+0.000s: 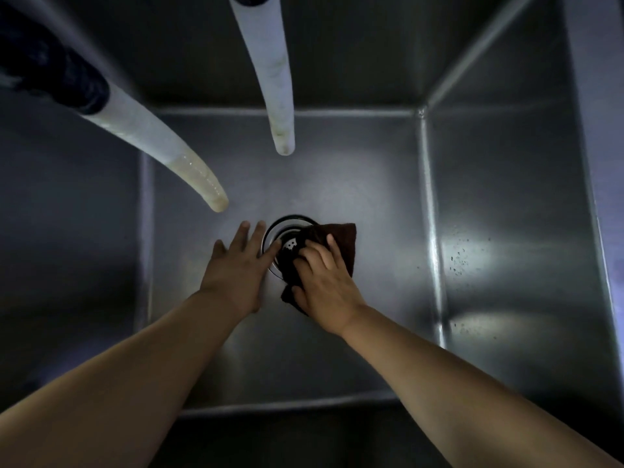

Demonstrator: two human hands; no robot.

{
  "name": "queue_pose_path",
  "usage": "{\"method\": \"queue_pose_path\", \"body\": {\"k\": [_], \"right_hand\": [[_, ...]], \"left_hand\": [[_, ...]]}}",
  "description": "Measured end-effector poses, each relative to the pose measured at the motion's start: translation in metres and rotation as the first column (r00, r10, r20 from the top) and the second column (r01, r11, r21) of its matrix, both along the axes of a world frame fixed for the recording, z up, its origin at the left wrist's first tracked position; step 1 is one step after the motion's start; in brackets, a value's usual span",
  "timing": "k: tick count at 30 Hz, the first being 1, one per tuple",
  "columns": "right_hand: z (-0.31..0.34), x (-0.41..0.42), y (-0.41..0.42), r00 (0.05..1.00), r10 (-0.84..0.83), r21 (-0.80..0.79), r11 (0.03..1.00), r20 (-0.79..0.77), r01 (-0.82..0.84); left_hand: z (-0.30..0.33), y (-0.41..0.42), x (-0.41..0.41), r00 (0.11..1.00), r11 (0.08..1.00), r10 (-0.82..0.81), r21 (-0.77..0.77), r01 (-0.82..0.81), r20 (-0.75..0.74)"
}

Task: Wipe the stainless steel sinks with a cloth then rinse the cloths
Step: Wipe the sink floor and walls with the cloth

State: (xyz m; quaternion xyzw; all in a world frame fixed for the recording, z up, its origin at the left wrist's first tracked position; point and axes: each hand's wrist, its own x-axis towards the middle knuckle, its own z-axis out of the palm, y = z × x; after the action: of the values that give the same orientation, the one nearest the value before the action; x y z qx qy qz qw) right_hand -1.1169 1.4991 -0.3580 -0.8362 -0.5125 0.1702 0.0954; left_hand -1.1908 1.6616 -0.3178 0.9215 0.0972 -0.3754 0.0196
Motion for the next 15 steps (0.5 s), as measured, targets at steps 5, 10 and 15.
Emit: {"method": "queue_pose_path", "body": {"k": [5,10,15], "right_hand": [[-0.003,0.011,-0.036,0.995,0.013,-0.156,0.988,0.102,0.003],[-0.011,0.045,-0.02,0.984,-0.026,-0.171,0.984,0.176,0.056],[-0.019,0.119,0.026,0.957,-0.151,-0.189,0.961,0.249,0.201]], "left_hand": [[-0.002,0.003,-0.003,0.999,1.0,0.023,-0.014,-0.022,0.034],[-0.004,0.003,-0.004,0.994,0.995,0.097,-0.038,-0.096,0.049],[-0.008,0.004,-0.005,0.991,0.991,0.124,-0.063,-0.12,0.053]]}}
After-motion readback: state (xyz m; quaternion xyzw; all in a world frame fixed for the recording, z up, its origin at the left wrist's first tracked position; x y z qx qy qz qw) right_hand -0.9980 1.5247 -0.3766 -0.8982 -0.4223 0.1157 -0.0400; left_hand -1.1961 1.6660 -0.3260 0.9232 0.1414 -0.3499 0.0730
